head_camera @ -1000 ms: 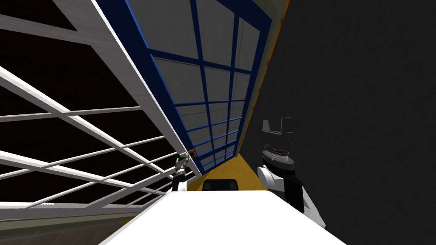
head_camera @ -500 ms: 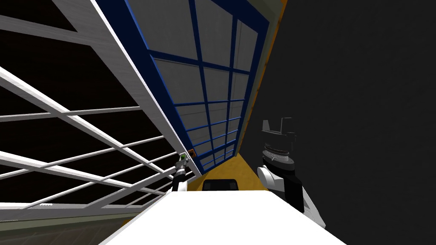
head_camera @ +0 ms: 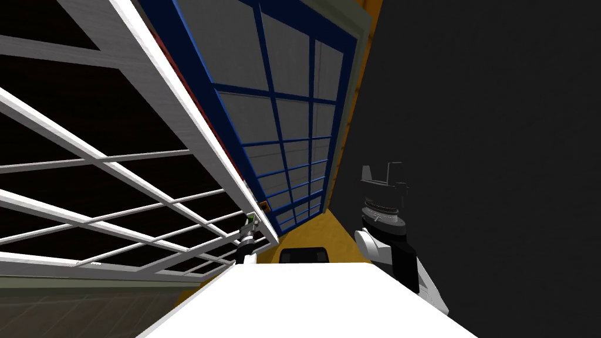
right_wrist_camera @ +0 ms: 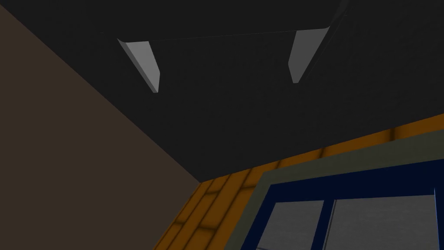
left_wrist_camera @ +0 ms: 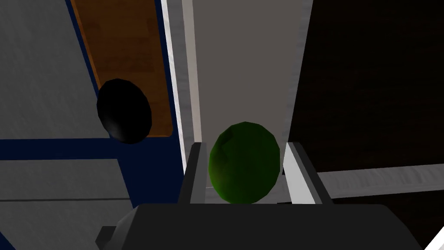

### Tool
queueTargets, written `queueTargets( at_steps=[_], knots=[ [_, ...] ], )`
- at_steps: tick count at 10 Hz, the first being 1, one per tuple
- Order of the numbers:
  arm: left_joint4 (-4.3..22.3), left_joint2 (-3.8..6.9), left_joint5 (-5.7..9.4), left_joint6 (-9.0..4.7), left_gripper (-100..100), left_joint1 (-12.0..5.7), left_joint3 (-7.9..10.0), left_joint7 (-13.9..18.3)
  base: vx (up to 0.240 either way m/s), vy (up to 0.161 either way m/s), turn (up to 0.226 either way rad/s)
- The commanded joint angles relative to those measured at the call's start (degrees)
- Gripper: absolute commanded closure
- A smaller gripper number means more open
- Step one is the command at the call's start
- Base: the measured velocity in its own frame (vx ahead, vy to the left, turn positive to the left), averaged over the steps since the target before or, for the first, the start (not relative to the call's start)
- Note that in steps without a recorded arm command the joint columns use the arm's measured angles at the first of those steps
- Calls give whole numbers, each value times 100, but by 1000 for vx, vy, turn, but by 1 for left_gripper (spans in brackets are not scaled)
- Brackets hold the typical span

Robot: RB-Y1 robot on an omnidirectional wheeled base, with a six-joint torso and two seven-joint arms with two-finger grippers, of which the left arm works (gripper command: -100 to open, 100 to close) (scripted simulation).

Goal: Pull the door open

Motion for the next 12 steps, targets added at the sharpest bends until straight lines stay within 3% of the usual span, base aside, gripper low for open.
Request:
queueTargets(
  at_steps=[1, 4, 5, 6, 8, 9, 12],
  knots=[
    [-154, 2, 8, 145, 100, 179, 40, 38, -65, -30, 10],
    [-98, 88, 75, 158, 100, 425, 96, 288, -104, -26, 71],
    [-98, 88, 75, 158, 100, 425, 96, 288, -123, -43, 37],
    [-76, 137, 117, 162, 100, 546, 108, 475, -144, -45, 23],
    [-76, 137, 117, 162, 100, 546, 108, 475, -105, -29, 38],
    [-55, 186, 158, 166, 100, 668, 120, 662, -121, -34, 51],
    [-55, 186, 158, 166, 100, 668, 120, 662, -55, -19, 15]
  ],
)
